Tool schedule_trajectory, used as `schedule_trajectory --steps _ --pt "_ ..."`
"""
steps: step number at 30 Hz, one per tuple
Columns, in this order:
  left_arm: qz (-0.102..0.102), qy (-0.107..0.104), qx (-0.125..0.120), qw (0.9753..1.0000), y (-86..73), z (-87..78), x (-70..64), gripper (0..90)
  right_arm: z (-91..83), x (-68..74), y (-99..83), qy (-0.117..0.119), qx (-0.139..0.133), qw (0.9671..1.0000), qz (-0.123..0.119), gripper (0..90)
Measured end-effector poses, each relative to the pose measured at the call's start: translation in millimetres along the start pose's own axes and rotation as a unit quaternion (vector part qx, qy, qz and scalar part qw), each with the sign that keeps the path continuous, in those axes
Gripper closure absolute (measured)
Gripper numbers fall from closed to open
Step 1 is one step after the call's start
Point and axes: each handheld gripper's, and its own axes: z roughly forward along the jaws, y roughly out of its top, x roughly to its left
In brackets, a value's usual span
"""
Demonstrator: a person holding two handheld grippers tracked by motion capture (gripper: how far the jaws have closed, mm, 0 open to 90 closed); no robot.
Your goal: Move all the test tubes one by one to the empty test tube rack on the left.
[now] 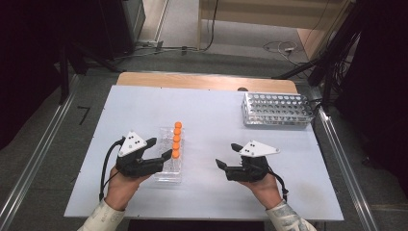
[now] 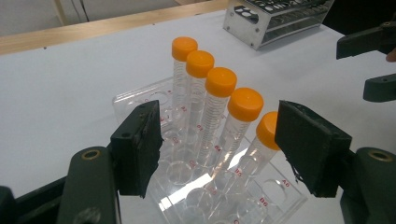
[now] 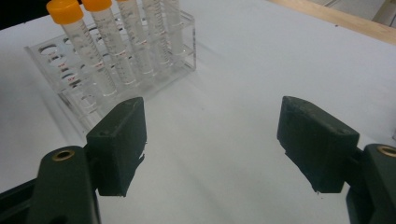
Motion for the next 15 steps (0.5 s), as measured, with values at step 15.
schedule_trajectory --steps 15 --pt "-0.004 0.011 0.002 0.9999 -7.3 -4.2 8.0 28.5 -5.8 -7.9 -3.8 -0.011 0.002 0.9999 0.012 20.0"
